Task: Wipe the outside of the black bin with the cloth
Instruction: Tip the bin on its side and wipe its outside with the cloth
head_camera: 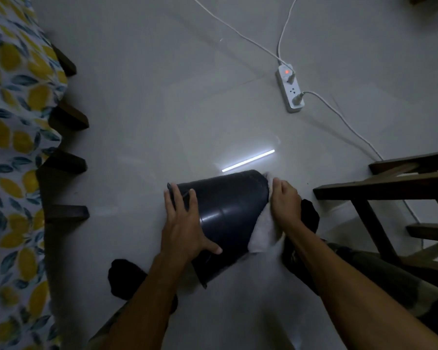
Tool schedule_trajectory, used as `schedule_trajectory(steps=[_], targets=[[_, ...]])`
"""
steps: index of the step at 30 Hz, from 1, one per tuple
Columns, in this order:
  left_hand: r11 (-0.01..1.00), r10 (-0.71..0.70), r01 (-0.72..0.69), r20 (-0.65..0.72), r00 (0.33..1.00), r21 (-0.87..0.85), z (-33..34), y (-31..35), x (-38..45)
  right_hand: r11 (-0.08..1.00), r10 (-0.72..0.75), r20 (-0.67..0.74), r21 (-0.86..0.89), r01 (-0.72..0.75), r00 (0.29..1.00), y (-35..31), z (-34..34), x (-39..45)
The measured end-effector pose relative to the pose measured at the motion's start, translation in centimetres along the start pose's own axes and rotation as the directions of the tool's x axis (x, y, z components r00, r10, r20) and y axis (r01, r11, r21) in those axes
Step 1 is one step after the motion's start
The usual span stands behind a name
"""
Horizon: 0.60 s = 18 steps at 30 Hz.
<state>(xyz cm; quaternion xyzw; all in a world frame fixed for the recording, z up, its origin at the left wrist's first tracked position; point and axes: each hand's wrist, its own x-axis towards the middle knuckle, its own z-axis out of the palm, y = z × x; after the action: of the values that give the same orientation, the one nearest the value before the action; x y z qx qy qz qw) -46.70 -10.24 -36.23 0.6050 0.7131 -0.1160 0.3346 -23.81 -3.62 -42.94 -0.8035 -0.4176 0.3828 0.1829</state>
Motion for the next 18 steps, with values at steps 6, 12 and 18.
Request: schedule_trajectory(steps=[6, 12, 18], targets=[[0.997, 0.03, -0.054, -0.389, 0.921, -0.051, -1.4, -2.3, 0.5, 0.994, -0.1, 0.05, 0.047, 0.098, 0.994, -2.9, 1.9, 1.0], [0.993, 0.086, -0.048, -0.383, 0.92, 0.107, 3.2, -2.2, -3.4, 1.0, -0.013, 0.0, 0.006, 0.013, 1.0, -1.7, 1.1, 0.3], [0.995, 0.033, 0.013, -0.441, 0.897, 0.101, 3.9, -1.1, -7.3, 0.989, 0.026, -0.251, 0.149, 0.012, 0.968, -1.0, -2.7, -3.8]])
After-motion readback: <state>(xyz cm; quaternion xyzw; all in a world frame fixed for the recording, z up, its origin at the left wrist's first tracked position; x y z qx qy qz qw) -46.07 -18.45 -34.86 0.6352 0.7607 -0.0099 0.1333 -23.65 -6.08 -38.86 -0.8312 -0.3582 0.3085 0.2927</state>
